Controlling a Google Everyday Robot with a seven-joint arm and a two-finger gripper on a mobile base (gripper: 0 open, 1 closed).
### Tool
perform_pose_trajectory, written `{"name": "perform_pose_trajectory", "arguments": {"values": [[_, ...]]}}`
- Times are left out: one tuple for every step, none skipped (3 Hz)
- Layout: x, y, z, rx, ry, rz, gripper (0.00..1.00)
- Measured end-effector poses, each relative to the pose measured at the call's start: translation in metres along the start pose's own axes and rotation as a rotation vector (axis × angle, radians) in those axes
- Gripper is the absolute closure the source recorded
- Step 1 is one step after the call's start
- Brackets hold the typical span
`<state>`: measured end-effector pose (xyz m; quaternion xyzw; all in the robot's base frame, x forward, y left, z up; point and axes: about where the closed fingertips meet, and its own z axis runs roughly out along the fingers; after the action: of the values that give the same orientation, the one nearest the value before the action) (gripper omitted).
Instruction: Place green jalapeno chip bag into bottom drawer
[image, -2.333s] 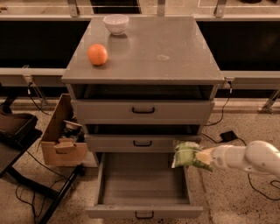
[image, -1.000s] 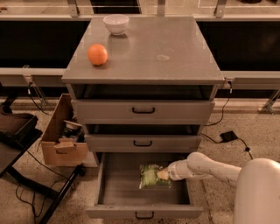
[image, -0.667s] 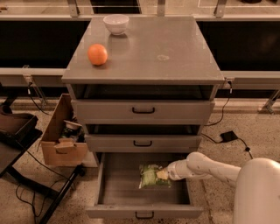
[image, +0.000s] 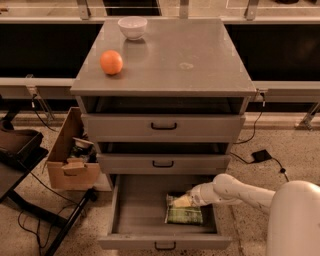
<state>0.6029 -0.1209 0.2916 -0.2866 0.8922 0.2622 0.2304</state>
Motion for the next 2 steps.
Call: {"name": "perform_pose_trajectory", "arguments": {"values": [[0.0,0.001,-0.001,0.001,-0.001,-0.002,0.0],[-0.003,0.011,-0.013,0.01,-0.017,-0.027,0.0]]}}
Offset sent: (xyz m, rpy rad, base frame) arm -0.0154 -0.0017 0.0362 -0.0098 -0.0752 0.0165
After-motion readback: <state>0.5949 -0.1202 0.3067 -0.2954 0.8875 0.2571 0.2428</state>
